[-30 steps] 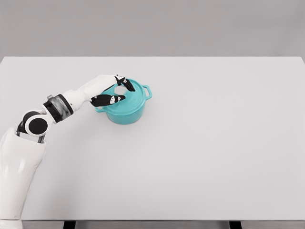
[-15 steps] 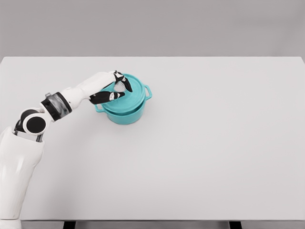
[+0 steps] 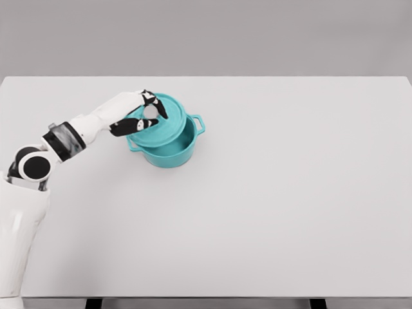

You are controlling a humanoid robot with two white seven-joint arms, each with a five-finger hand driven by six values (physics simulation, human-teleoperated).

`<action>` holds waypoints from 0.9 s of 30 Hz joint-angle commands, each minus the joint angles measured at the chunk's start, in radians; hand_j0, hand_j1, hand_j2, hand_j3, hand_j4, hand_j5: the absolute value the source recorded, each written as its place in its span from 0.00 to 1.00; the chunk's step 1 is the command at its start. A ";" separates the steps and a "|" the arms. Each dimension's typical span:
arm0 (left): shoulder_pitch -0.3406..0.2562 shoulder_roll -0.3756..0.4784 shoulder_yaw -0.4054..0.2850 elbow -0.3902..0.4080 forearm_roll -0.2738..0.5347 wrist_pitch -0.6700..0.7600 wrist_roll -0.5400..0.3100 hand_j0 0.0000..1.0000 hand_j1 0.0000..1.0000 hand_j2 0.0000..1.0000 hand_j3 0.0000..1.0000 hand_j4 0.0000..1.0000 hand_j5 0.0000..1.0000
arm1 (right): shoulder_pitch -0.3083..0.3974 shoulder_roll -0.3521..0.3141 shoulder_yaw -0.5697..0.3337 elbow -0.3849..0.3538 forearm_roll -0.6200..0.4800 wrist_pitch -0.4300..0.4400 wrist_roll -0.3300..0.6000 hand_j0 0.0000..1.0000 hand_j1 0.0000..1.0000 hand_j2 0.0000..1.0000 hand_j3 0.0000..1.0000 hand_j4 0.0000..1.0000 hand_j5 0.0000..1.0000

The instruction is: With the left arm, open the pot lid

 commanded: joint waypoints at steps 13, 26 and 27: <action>0.005 0.069 0.075 0.004 0.010 -0.001 0.001 0.43 0.43 0.43 0.43 0.43 0.43 | 0.000 0.000 0.000 0.000 0.000 -0.001 0.000 1.00 1.00 1.00 1.00 1.00 1.00; 0.041 0.113 0.168 0.016 0.006 0.000 0.001 0.43 0.43 0.43 0.43 0.43 0.43 | 0.000 0.000 0.000 0.000 0.000 -0.001 0.000 1.00 1.00 1.00 1.00 1.00 1.00; 0.041 0.113 0.174 0.019 0.006 0.000 0.001 0.43 0.43 0.43 0.43 0.43 0.43 | 0.000 0.000 0.000 0.000 0.000 -0.001 0.000 1.00 1.00 1.00 1.00 1.00 1.00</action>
